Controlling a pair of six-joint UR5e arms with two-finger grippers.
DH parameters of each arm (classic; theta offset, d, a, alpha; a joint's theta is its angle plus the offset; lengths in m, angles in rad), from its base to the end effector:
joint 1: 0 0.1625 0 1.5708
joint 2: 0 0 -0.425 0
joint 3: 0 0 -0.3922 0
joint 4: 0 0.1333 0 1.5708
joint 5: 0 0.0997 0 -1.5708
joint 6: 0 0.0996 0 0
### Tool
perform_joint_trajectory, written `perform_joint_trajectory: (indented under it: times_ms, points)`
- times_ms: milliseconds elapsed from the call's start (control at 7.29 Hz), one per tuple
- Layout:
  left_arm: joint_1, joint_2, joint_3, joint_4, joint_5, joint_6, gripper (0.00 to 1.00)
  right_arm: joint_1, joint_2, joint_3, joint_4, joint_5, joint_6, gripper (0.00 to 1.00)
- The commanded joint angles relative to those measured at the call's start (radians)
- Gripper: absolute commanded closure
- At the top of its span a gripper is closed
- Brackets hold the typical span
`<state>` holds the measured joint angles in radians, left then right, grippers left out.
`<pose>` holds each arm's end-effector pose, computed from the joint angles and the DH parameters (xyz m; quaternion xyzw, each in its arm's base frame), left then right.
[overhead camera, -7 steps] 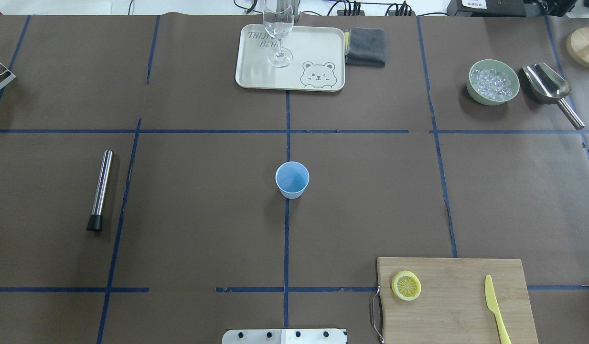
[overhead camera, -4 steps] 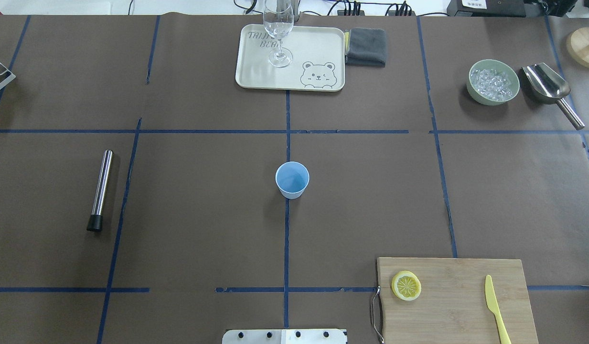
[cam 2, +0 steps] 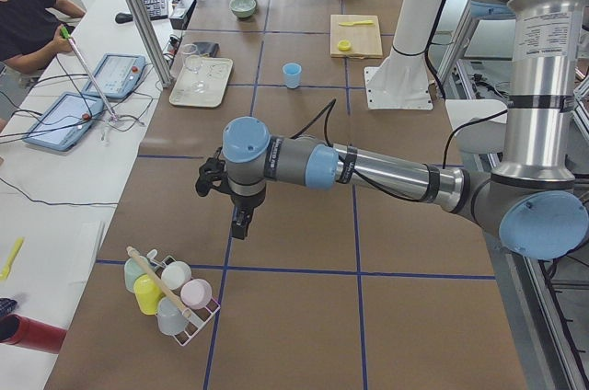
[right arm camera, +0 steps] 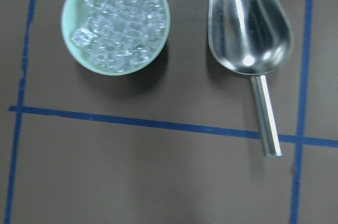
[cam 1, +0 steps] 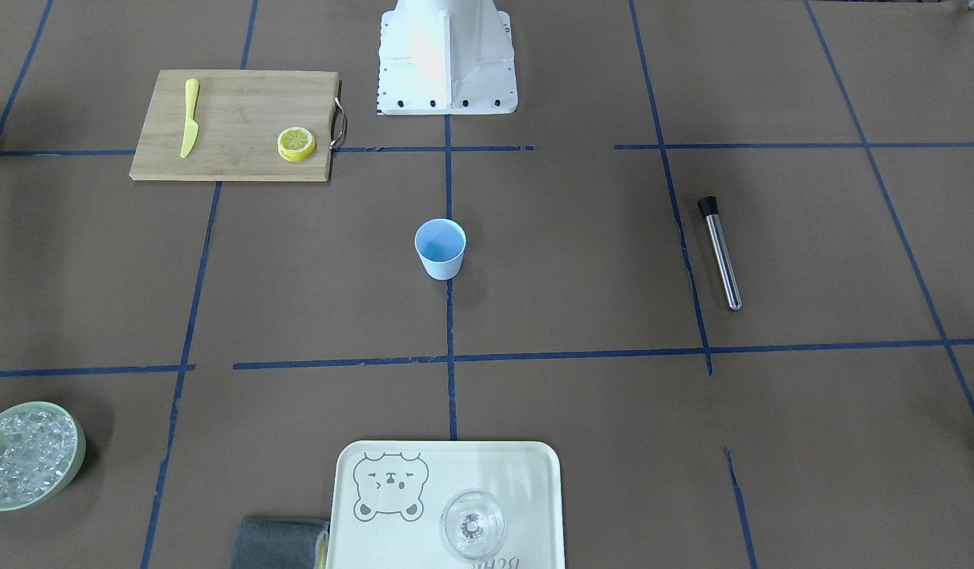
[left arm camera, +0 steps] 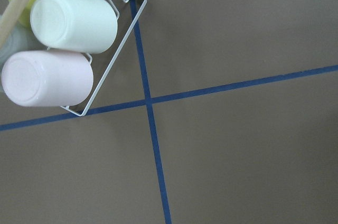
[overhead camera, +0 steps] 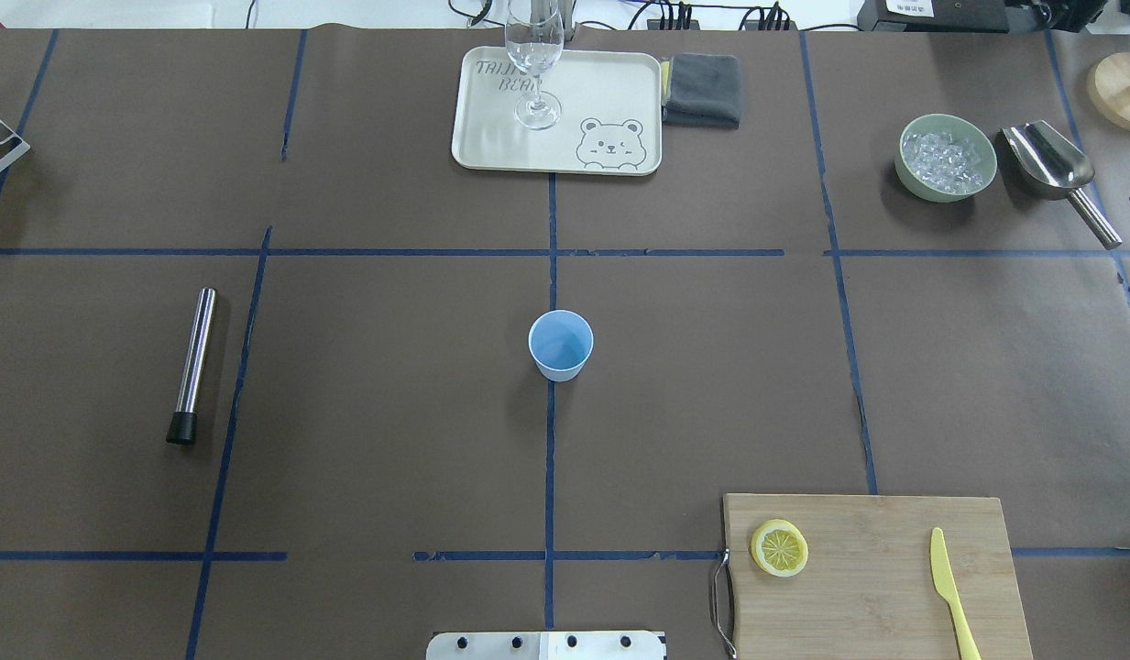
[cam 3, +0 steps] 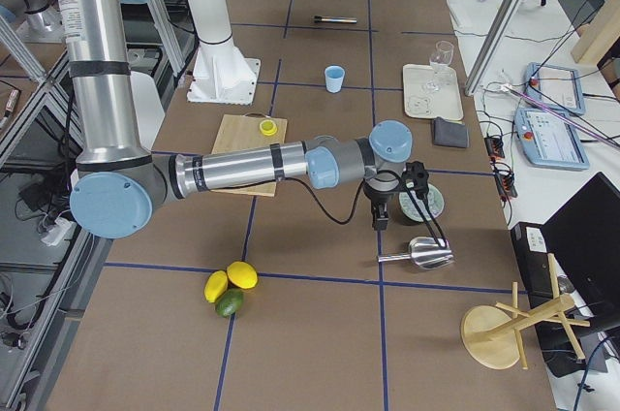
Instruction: Squeeze lemon into cup
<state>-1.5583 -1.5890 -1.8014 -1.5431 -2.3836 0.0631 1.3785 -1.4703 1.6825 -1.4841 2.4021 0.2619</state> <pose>-0.0547 -0.5009 0.5358 0.1112 0.3902 0.0781 0.9106 -0.0448 -0.5425 0.5375 0.0428 -0.4197 -0.0286 0.9062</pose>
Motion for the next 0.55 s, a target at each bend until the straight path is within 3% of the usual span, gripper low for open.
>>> perform_joint_trajectory:
  times_ms: [0,137,411]
  points:
    - [0.050,-0.034,-0.003,-0.015,0.003,-0.005,0.00,-0.170,0.005,0.156,0.002,-0.061,0.275,0.00]
    - [0.076,-0.034,-0.003,-0.070,0.010,-0.073,0.00,-0.262,-0.004,0.257,0.002,-0.169,0.401,0.00]
    - [0.188,-0.075,0.002,-0.117,0.015,-0.242,0.00,-0.391,-0.004,0.382,0.008,-0.213,0.634,0.00]
